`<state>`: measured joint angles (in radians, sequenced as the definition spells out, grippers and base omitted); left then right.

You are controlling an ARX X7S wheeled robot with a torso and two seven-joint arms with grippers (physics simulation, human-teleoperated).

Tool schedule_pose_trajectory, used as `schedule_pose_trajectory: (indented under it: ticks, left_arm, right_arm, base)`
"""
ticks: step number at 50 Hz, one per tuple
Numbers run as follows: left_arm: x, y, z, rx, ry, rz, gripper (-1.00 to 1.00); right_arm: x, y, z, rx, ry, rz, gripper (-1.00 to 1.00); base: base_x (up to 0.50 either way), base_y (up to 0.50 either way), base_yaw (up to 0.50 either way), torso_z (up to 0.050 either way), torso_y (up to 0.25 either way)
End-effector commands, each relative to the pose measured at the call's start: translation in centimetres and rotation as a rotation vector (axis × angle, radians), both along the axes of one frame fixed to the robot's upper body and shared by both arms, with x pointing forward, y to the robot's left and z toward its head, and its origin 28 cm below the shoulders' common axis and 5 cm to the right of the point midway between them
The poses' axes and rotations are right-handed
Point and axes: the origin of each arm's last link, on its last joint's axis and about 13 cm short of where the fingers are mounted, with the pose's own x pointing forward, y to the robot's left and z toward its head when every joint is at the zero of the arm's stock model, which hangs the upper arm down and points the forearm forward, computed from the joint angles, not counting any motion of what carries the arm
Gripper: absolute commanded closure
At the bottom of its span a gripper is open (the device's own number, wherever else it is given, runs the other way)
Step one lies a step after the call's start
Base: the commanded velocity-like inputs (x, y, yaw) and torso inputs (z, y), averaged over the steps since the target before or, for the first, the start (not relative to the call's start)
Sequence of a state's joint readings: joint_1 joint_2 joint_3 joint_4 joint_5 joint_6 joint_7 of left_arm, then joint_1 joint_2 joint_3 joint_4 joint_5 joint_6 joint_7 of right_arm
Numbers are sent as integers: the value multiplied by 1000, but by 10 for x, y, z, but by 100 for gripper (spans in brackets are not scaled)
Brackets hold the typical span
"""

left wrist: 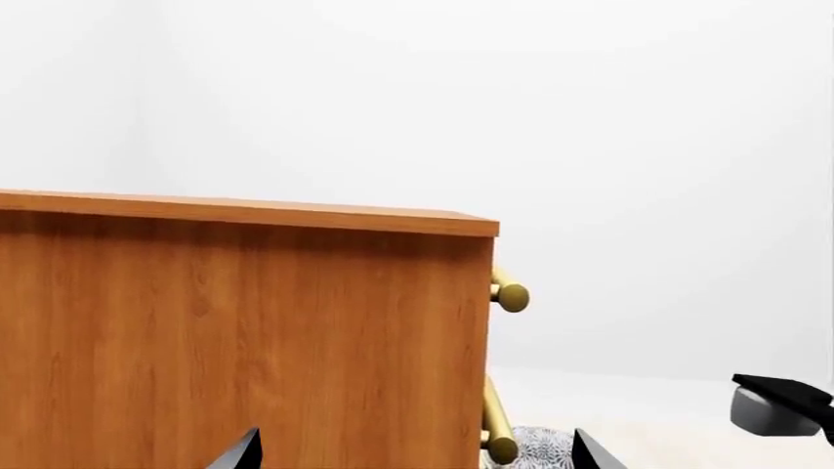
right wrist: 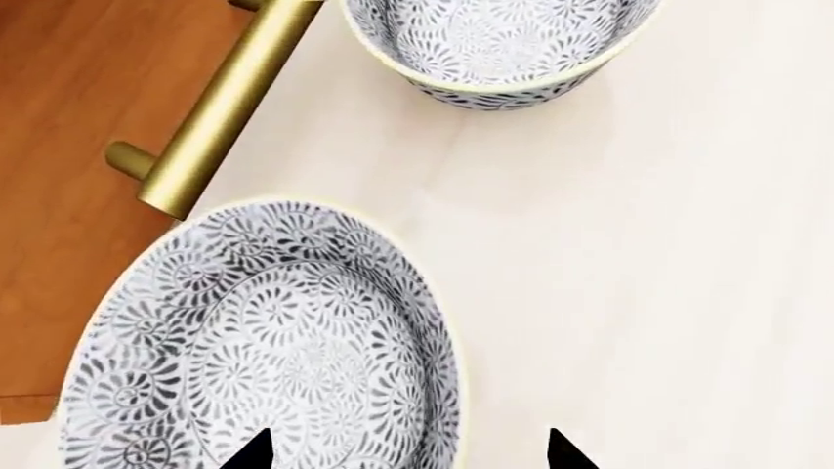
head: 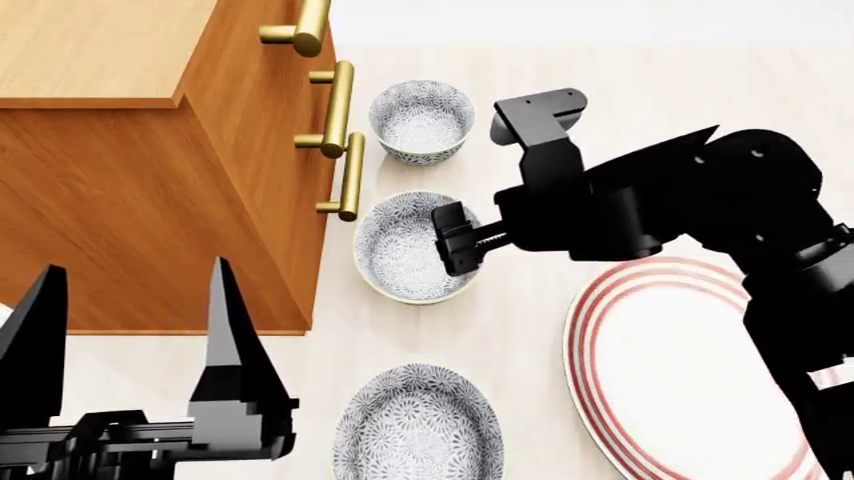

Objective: Put the bowl in the middle on the plate.

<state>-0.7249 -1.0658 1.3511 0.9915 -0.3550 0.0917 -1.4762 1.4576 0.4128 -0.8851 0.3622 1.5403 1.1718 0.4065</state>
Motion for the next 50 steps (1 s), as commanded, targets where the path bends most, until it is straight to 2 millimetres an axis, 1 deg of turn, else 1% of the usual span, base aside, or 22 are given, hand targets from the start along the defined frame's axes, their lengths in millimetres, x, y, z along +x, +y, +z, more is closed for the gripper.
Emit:
schedule_pose_trajectory:
  ticks: [1, 8, 33, 50]
  left_arm:
    - [0, 0, 0, 2, 2, -4, -100]
    - [0, 0, 1, -1, -1, -2, -100]
    - [0, 0, -1, 3, 5, -4, -100]
    - [0, 0, -1, 13, 6, -8, -100]
  right_arm:
    - [7, 0, -8, 5, 4, -10, -100]
    - [11, 2, -14, 5, 2, -14, -100]
    - [16, 6, -34, 5, 22, -6, -100]
    - [14, 4, -40, -2, 30, 10, -100]
  base:
    - [0, 0, 0, 0, 0]
    - [0, 0, 0, 0, 0]
    - [0, 0, 0, 0, 0]
    - [0, 0, 0, 0, 0]
